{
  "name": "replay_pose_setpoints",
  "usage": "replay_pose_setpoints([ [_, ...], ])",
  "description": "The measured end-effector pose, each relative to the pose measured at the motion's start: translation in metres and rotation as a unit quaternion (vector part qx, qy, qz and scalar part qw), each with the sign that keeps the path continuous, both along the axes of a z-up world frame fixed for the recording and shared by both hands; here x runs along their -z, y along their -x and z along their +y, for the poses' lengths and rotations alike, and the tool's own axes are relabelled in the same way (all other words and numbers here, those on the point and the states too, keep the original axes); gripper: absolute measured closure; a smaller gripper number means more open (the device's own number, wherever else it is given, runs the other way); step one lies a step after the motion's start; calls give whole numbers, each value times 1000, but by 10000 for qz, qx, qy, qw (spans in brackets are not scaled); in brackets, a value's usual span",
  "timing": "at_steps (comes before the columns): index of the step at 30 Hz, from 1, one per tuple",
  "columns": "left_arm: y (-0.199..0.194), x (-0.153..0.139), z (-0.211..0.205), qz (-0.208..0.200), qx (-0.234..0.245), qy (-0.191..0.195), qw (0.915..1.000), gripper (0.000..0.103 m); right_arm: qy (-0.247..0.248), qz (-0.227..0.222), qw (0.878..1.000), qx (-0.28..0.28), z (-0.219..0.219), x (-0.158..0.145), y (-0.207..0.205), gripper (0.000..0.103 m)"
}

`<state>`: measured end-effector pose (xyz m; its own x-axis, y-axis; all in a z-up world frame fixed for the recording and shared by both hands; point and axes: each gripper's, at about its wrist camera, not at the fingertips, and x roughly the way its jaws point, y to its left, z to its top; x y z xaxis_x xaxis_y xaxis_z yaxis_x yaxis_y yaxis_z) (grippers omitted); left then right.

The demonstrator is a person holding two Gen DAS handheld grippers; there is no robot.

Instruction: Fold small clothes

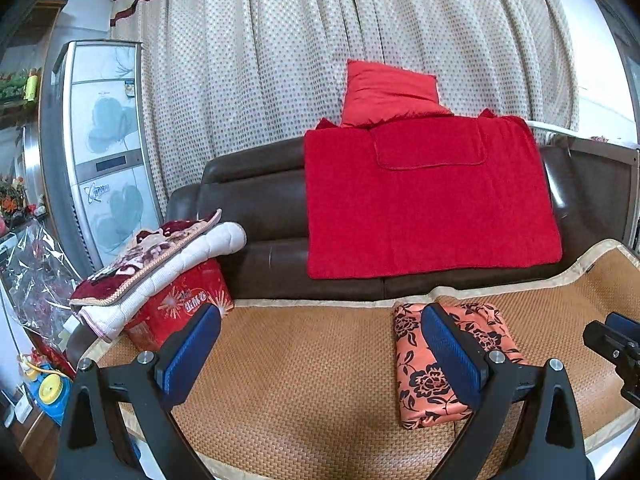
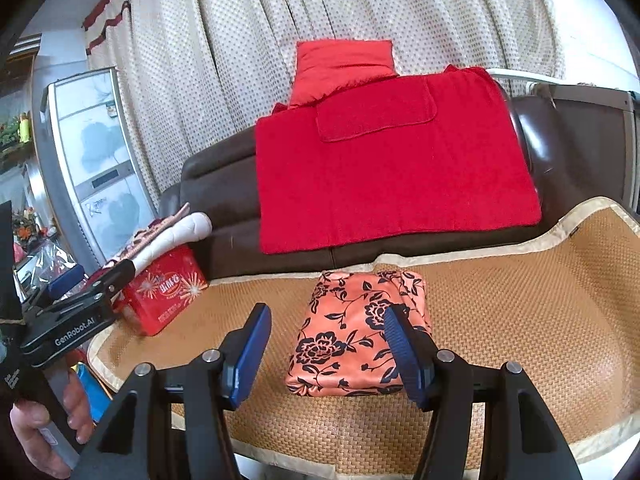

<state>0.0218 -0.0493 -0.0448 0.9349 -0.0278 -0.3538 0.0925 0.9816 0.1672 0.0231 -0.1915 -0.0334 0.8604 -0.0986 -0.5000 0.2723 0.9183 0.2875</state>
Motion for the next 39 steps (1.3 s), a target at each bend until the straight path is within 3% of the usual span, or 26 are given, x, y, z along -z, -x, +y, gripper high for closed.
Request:
replay_pose_setpoints([
  [21,14,-4,6,-84,-138,145,9998,0,158,88,9998,-31,10,-1,7,40],
  [32,30,-18,16,-157,-188,196,9995,0,466,517,9969,381,19,-11,9,40],
  [39,48,-30,21,-255,-108,269,9993,0,466,557,9962,487,23,-25,23,40],
])
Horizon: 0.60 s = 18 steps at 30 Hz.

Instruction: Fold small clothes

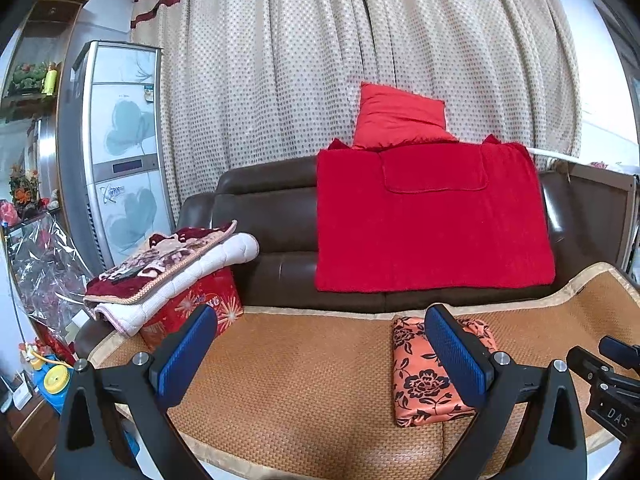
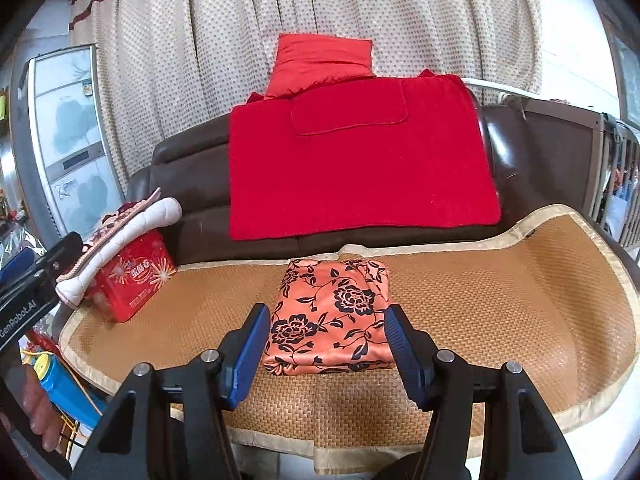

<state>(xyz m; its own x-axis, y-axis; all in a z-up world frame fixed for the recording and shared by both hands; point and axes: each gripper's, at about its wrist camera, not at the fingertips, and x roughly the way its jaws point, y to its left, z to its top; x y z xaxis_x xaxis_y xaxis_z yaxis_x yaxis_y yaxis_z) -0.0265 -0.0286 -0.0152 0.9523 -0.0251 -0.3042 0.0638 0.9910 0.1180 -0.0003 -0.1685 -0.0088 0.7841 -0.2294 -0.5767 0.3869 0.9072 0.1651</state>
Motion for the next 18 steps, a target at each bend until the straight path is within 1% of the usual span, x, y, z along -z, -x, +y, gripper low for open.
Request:
replay_pose_setpoints([
  [3,11,-9,2,-100,34,48,9999,0,10,-69,10000,-11,2,-9,9,39],
  [5,17,-14,4,-161,54,74,9998,0,41,-137,9999,-35,4,-14,15,35],
  [11,36,-30,5,-337,141,137,9992,0,189,-290,9994,-78,11,-30,31,35],
  [18,50,-41,0,-460,257,88,9986,0,356,-398,9986,-49,17,-44,44,34],
])
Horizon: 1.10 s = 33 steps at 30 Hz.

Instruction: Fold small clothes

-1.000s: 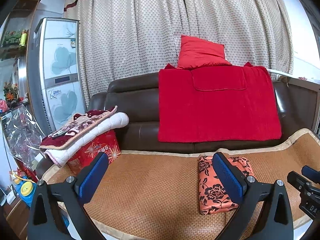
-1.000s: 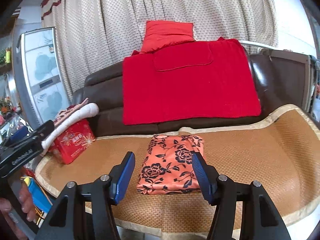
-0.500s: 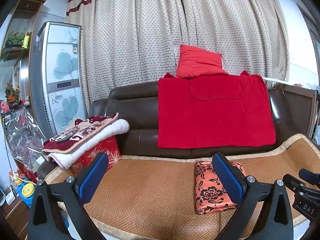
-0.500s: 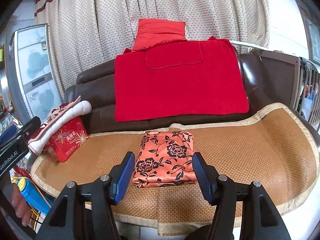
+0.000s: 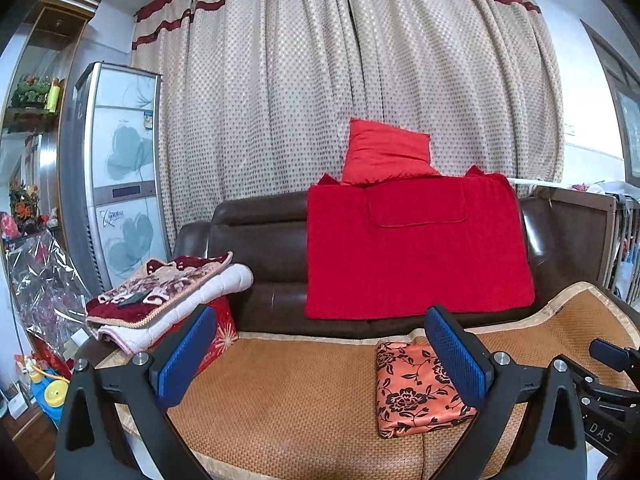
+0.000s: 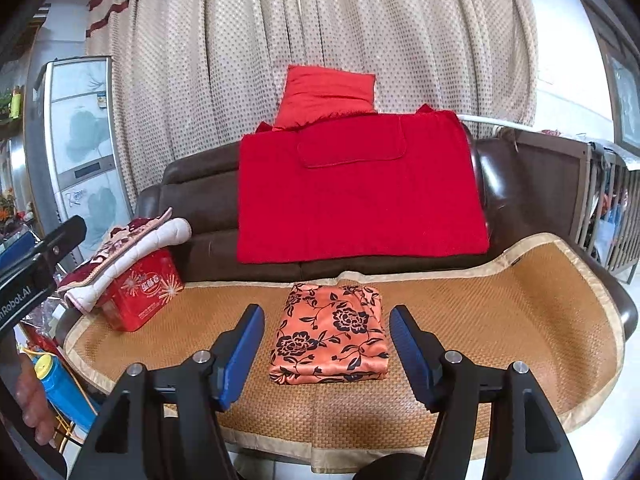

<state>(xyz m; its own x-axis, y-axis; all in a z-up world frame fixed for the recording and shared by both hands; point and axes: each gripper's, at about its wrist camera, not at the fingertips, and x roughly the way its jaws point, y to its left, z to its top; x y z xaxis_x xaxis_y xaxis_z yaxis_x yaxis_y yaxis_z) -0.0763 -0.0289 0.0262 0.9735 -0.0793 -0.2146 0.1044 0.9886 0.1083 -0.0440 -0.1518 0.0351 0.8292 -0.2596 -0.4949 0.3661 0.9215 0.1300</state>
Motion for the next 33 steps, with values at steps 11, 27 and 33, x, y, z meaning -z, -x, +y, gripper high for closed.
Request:
replay_pose_setpoints([
  [11,7,-4,-2,-61,54,-28,10000,0,72,39,10000,18,1,-2,2,34],
  [27,4,0,1,36,15,2,10000,0,-15,230,9997,12,4,5,-4,34],
  [33,2,1,4,93,-28,50,9999,0,-19,245,9997,13,6,6,-4,34],
])
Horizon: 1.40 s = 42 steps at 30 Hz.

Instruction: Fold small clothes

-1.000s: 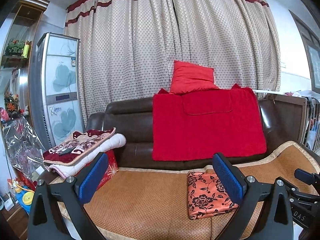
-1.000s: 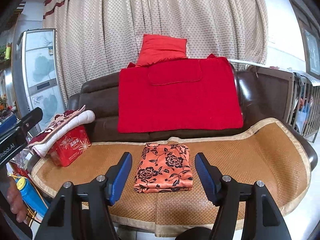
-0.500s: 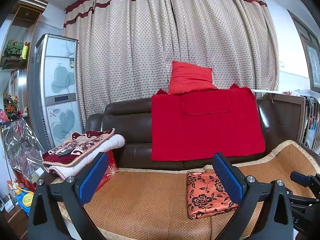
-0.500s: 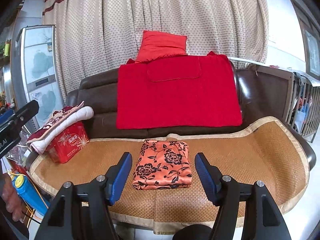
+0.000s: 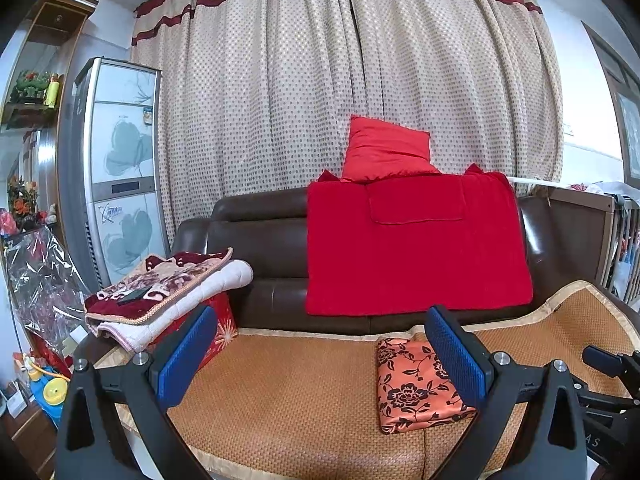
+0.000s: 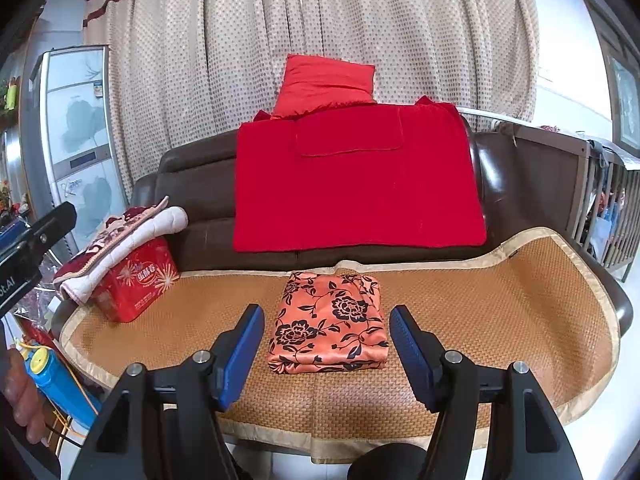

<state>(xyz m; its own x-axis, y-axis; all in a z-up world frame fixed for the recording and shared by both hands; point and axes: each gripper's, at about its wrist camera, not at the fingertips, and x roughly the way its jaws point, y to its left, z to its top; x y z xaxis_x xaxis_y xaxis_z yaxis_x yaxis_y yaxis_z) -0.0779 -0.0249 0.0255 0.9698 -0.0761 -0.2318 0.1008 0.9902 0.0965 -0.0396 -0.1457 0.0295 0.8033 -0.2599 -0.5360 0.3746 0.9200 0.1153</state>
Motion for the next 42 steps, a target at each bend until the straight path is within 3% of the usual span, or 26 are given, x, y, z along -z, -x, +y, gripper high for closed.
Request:
replay_pose_setpoints([
  [22,3,1,12,49,34,129,9999,0,146,57,9999,-32,20,-5,-4,34],
  [42,37,-22,-5,-240,303,26,9992,0,168,-290,9993,180,15,-33,33,34],
])
